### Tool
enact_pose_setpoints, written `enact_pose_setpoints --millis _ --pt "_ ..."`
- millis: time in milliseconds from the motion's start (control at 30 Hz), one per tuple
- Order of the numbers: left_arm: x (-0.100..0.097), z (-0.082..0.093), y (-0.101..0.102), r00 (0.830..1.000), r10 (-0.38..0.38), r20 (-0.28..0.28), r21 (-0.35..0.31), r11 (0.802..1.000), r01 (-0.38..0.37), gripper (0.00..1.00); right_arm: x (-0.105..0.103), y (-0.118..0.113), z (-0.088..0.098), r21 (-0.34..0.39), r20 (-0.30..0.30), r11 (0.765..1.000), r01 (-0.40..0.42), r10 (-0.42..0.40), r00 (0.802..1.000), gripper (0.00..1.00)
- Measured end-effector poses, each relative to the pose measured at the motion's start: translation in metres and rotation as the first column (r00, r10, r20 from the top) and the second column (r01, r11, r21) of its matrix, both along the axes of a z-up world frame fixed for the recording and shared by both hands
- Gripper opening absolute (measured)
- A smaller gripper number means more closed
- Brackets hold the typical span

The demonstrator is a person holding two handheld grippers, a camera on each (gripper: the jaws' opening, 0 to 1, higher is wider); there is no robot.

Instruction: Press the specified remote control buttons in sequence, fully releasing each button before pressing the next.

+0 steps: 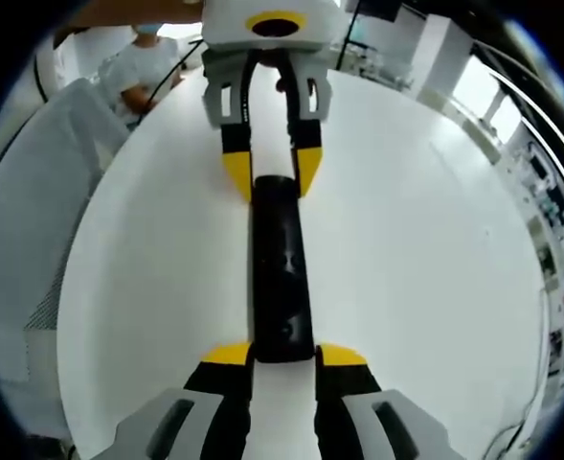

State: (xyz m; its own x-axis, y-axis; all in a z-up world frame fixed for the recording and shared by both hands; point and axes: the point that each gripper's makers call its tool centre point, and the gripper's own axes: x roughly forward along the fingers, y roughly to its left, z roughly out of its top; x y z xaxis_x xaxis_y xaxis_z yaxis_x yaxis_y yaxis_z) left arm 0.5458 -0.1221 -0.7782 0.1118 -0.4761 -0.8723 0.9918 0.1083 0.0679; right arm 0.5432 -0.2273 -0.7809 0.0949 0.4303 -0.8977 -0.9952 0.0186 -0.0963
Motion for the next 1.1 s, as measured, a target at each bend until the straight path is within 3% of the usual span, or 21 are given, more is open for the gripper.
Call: enact_pose_setpoints --millis 467,1100 --pt "-0.0012 0.0006 0.0038 1.000 0.024 -0.014 -0.002 1.000 -0.024 0.32 -0.0002 -0.0015 0.0003 0.002 -0.003 1.000 0.005 -0.005 1.000 0.23" --pt "0.0000 0.0069 0.0062 0.999 0.046 0.000 -0.033 0.998 -0.046 0.33 0.0018 -0.0020 0.0085 0.025 0.014 0.999 0.027 -0.028 1.000 0.24"
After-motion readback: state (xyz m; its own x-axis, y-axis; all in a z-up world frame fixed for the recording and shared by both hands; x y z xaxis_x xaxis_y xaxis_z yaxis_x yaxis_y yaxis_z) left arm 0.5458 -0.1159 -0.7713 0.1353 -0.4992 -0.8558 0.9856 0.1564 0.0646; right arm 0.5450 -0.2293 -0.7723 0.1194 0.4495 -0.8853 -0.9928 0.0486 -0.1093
